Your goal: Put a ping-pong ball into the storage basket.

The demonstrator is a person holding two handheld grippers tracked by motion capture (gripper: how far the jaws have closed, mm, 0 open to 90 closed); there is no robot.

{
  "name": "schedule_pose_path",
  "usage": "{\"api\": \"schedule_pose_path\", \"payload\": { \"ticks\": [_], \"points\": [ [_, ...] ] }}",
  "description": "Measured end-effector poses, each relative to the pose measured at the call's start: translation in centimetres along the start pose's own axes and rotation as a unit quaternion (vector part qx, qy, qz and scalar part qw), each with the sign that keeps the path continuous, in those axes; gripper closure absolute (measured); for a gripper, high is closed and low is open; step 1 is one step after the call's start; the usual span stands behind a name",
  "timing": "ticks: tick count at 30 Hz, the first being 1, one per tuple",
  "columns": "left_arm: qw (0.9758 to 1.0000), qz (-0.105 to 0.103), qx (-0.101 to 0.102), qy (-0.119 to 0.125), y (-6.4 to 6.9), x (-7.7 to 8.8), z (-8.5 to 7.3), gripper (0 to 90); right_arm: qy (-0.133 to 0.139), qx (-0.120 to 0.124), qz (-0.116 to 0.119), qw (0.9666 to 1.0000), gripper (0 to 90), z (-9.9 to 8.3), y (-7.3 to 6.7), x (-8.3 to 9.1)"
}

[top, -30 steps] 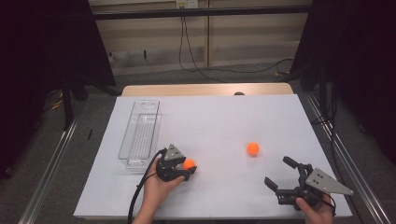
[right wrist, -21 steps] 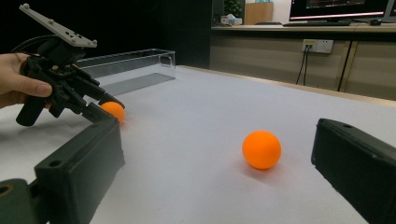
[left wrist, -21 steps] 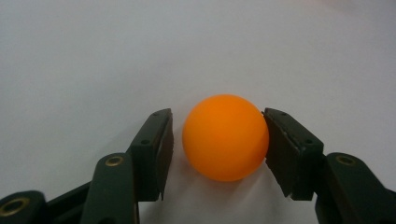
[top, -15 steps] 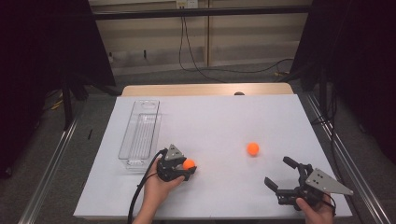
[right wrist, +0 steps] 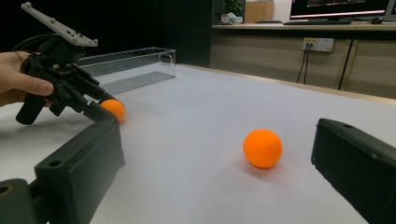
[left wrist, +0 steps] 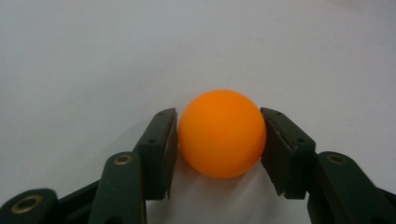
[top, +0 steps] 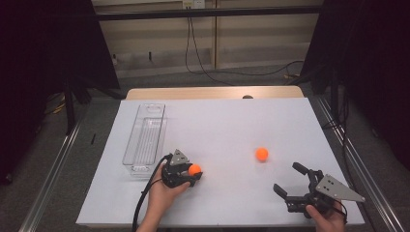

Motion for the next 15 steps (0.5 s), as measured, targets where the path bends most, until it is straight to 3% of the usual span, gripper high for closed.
{"api": "schedule_pose_path", "payload": {
  "ticks": [15],
  "points": [
    [1.0000, 0.004, 0.007, -0.003, 0.02, 0.09, 0.03, 50.6, 0.000, 0.001, 0.002, 1.0000, 1.6, 0.01, 0.02, -0.03]
  ]
}}
Point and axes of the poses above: each handheld gripper's, and its own axes: x roughly backward along the jaws, z roughly out of its top, y roughly to its right, the point moved 1 cm from there along -x, roughly forward along the jaws, and after that the axes turned 12 degrees about y, right-handed, at the moved point
